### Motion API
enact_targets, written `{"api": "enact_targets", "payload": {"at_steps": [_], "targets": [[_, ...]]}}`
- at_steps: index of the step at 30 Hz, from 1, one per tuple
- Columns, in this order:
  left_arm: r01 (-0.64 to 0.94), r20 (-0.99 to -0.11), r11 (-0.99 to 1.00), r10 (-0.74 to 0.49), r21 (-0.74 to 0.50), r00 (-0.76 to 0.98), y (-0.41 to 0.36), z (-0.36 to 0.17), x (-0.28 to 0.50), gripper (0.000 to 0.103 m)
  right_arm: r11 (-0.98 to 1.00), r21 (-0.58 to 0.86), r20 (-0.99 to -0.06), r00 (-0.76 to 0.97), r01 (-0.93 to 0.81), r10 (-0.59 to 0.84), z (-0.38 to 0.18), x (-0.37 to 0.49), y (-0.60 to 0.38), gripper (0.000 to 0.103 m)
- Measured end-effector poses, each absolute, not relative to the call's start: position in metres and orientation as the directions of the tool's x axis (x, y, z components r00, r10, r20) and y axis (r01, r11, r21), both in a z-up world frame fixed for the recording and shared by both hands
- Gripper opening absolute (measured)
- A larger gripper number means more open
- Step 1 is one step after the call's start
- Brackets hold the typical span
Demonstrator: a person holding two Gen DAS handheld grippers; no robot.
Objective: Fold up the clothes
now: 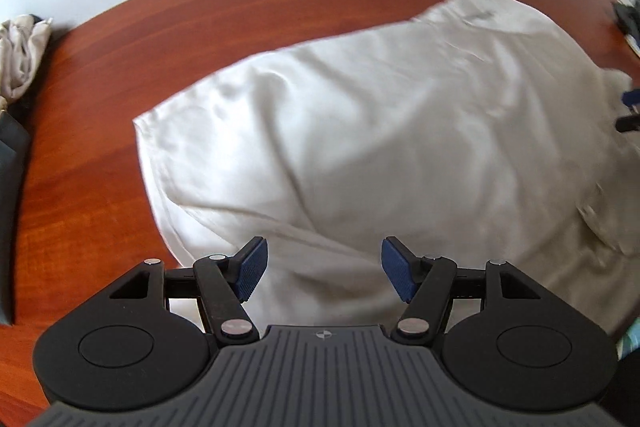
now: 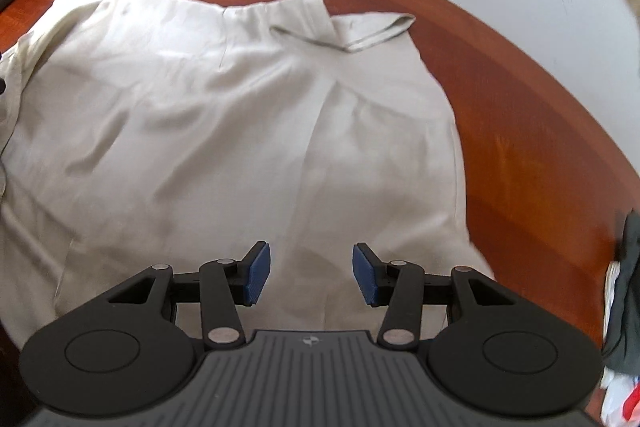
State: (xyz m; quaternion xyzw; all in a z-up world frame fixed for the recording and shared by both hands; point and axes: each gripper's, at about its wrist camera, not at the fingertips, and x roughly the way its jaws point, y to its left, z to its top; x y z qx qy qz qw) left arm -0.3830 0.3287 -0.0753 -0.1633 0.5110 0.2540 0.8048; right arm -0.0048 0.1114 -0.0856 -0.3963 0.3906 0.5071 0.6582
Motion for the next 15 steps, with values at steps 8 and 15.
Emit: {"api": "enact_targets", "payload": {"at_steps": [8, 15], "targets": [[-0.481, -0.914, 0.875, 0.152, -0.052, 0.375, 0.274, -0.073, -0.371, 0.067, 0.198, -0.107, -0.921, 0.172, -0.974, 0.35, -0.089, -0.012, 0.075, 0.053], [-0.424, -0.926, 0.905, 0.125, -0.041, 0.356, 0.246, -0.08, -0.361, 0.067, 0.176, -0.088, -0.919, 0.148, -0.98, 0.364, -0.087, -0.011, 0.055, 0.055]]}}
